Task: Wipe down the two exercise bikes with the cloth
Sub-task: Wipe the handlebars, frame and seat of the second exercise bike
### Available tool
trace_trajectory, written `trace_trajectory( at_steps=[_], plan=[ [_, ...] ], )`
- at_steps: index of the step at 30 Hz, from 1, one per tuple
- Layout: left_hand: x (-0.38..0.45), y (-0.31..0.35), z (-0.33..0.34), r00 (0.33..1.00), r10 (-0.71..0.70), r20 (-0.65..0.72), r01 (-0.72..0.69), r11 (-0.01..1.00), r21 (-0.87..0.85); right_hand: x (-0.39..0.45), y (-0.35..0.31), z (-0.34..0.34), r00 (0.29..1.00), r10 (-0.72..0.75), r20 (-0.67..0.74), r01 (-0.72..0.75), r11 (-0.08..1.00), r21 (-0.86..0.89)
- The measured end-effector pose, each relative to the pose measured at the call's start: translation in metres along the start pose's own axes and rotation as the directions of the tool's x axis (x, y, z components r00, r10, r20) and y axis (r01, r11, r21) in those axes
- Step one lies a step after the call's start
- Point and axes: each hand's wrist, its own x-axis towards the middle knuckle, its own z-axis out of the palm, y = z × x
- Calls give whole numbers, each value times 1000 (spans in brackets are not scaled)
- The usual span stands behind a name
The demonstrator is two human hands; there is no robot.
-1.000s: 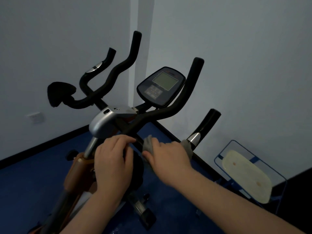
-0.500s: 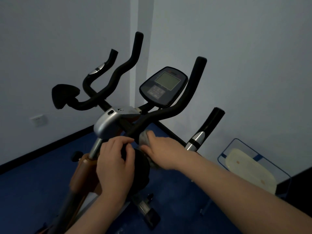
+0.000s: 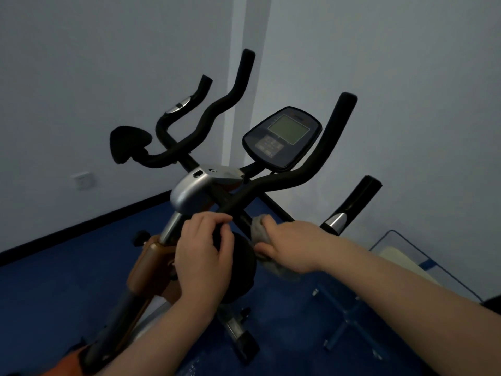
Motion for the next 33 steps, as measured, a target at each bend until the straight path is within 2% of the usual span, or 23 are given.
trace_trajectory(
  at_steps=[2,4,5,6,9,11,13,15,16,17,21,24,28,31,33],
  plan=[
    [0,-1,1,1000,-6,-18,6,1000,3,15,-5,-6,1000,12,6,-12,995,99],
    [-1,-1,1,1000,-11,-25,11,1000,0,28,-12,-3,998,36,-42,-22,960,280],
    [-1,-2,2,999,-16,-30,16,1000,-2,29,-14,-1,998,32,-63,-11,951,310],
    [-2,-2,2,999,-26,-35,26,1000,-3,24,-13,0,997,8,-75,12,966,258],
    [-2,-1,3,995,-87,-52,87,996,-9,3,2,4,995,-80,-63,77,996,-35],
    [-2,-1,4,991,-113,-69,112,994,-11,1,7,4,993,-111,-44,106,989,-103],
    [-3,0,4,988,-140,-73,140,990,-5,12,1,-1,997,-73,-25,74,997,36],
    [-4,0,4,981,-178,-75,179,984,11,31,-5,-4,999,-35,-13,37,966,256],
    [-5,0,3,977,-199,-77,201,979,20,36,-7,-4,999,-34,-15,37,949,312],
    [-6,0,4,972,-219,-84,222,975,27,36,-6,-4,999,-49,-13,50,952,303],
    [-9,0,5,940,-320,-114,323,947,3,16,8,1,991,-133,7,133,991,23],
    [-11,1,5,925,-364,-111,363,931,-29,23,0,-3,996,-90,8,90,996,26],
    [-12,4,3,932,-344,-113,344,939,-19,38,-19,1,993,-7,-120,18,996,90],
    [-12,6,2,936,-333,-112,334,943,-18,12,-8,10,980,-97,-172,87,994,-61],
    [-12,7,2,932,-348,-96,349,937,-14,-3,4,12,977,-163,-138,143,979,-142]
  ],
)
